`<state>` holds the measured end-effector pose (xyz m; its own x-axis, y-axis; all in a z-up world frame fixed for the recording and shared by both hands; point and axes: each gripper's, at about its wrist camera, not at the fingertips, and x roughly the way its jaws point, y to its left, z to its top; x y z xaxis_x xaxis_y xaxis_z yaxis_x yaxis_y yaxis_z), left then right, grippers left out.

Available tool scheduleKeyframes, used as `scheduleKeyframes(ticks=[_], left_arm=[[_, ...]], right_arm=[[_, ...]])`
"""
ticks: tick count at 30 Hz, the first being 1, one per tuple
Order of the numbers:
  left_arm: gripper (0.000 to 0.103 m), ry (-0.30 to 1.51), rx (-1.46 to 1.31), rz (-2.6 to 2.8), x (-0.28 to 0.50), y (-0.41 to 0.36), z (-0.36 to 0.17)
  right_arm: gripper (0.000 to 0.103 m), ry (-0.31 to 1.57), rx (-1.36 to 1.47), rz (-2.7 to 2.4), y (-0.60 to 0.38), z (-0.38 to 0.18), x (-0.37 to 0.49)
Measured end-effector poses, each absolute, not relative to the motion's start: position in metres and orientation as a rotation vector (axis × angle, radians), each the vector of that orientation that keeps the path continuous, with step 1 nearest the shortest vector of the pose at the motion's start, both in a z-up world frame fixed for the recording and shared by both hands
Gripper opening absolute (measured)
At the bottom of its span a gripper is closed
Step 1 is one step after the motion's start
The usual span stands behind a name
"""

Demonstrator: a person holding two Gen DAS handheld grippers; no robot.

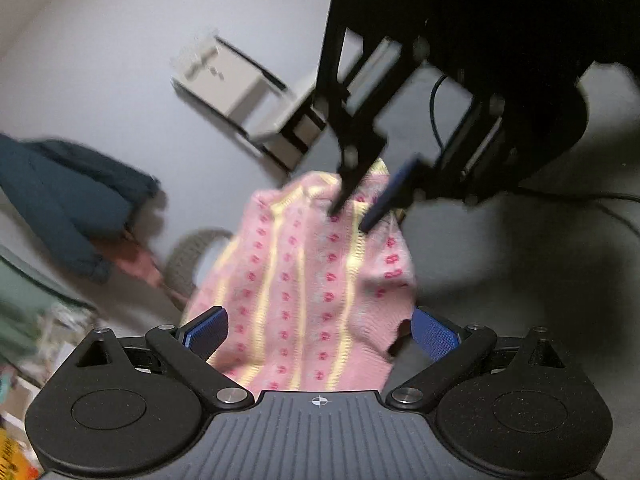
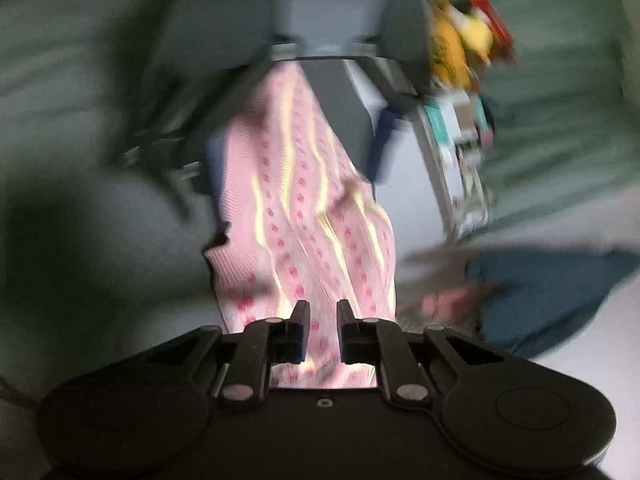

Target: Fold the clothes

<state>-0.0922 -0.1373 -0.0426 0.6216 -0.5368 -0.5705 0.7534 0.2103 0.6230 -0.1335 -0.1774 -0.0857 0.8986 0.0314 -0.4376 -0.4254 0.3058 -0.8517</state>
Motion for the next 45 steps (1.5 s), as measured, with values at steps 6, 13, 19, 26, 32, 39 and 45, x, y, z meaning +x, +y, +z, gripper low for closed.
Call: scheduleKeyframes(ticks=[6,13,19,26,32,39,45], left_arm=[[0.097,0.313,0.904,-0.947,-0.099,-0.164,-0.036],[0.054,0.425,1.023,-0.86,-0.096,-0.204,-0.062],[0.036,0.551,1.01,-0.844,-0.082,-0.211,-0.075],[0.011,0.658,0.872,-0.845,-0.065,-0.2,-0.072],[0.01,0.589,0.961,-0.821,-0.072,-0.197,-0.073],[0.01,0.387,1.279,-0.793,-0.114,-0.207,-0.1],[0.013,0.256,1.477,-0.721,-0.131,-0.217,-0.118]], right_arm=[[0.058,0.359,-0.748,0.077,-0.232,-0.035,-0.107],[0.059,0.344,-0.434,0.053,-0.27,-0.013,-0.102],[0.06,0.343,-0.379,0.035,-0.287,-0.016,-0.107],[0.064,0.342,-0.355,0.031,-0.292,-0.018,-0.106],[0.065,0.365,-0.297,0.005,-0.302,-0.018,-0.102],[0.066,0.372,-0.286,-0.004,-0.304,-0.019,-0.104],[0.067,0.375,-0.312,0.015,-0.299,-0.021,-0.105]])
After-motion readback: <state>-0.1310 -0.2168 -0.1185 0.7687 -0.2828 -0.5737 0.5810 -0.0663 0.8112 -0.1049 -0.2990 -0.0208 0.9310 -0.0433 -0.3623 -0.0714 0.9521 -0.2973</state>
